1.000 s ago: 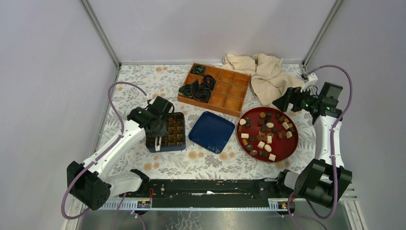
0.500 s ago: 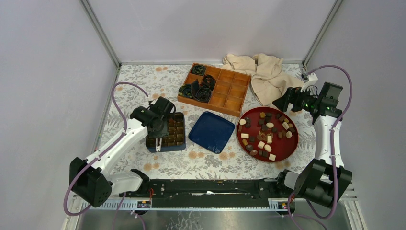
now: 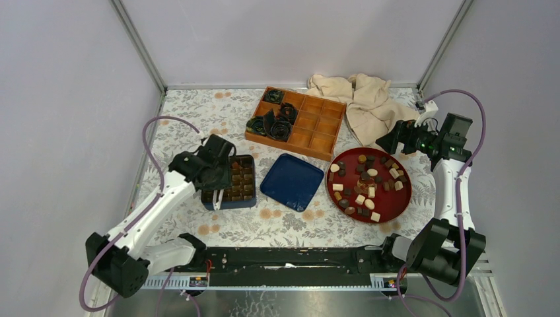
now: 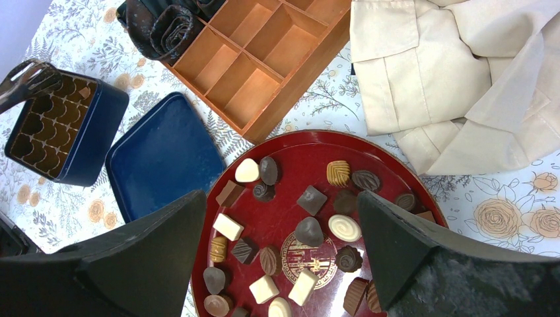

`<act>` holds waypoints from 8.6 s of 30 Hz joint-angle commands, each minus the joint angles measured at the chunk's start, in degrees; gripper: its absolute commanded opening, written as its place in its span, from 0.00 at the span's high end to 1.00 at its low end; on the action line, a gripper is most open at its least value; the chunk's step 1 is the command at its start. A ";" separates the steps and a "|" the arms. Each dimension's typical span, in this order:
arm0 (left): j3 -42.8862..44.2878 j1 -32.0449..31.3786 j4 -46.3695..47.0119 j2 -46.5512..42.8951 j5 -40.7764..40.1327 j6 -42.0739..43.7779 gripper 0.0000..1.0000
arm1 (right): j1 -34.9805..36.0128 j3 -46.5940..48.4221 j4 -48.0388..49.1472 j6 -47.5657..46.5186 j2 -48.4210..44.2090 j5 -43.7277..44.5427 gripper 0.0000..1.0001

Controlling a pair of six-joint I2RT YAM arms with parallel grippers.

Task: Pack the chocolate
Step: Place the fake chocolate in the packing box, then pick up the fake chocolate from the plate, then place the fake chocolate in the packing box, then adjust the packing box at the center of the board.

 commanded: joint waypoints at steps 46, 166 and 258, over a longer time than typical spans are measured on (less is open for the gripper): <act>28.08 -34.77 22.59 38.76 14.45 14.42 0.61 | -0.08 0.69 -0.42 -2.61 0.70 -2.42 0.08; 18.87 -33.48 20.26 22.70 11.03 4.04 1.00 | -0.13 0.66 -0.43 -2.58 -0.08 -2.74 0.08; -5.40 6.74 36.98 -12.61 42.89 4.62 0.93 | -0.09 -2.90 1.13 -5.67 -2.72 -11.17 0.07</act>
